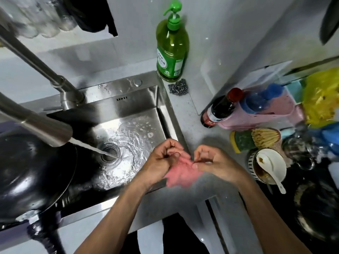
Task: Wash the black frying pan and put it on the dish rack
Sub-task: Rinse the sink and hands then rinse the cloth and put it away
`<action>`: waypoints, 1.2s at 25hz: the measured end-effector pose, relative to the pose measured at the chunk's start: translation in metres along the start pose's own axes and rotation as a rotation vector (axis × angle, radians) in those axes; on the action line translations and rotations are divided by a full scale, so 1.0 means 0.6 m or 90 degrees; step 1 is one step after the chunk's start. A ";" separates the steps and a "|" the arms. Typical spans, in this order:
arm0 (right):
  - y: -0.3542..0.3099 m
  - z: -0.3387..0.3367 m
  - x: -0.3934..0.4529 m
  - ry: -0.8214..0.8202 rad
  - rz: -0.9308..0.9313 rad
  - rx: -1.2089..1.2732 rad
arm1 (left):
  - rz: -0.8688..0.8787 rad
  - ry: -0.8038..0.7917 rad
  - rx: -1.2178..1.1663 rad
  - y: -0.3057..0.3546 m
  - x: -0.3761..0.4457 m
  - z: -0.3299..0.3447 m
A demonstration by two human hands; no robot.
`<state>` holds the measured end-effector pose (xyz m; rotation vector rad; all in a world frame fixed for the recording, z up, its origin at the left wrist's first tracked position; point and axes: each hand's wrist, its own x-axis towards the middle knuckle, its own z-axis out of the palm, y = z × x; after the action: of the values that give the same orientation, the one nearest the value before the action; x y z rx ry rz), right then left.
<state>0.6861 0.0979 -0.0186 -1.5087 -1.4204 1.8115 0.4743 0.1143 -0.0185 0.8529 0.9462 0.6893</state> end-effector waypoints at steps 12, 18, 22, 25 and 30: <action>0.194 0.065 0.082 0.228 -0.137 -0.634 | -0.042 0.256 0.360 -0.059 0.131 -0.020; 0.124 0.018 0.162 0.191 -0.230 -0.506 | 0.248 0.051 0.712 -0.060 0.164 -0.026; 0.038 -0.027 0.223 0.315 -0.094 -0.386 | 0.181 -0.051 0.826 -0.103 0.169 -0.032; -0.017 -0.032 0.313 0.416 -0.137 -0.461 | 0.176 -0.079 0.987 -0.095 0.186 -0.060; -0.065 -0.062 0.405 0.336 0.020 -0.664 | 0.170 -0.051 1.107 -0.112 0.182 -0.058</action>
<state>0.6235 0.3234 -0.1028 -2.2178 -2.1313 0.4922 0.4986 0.1804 -0.1310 2.5170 1.2698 -0.1563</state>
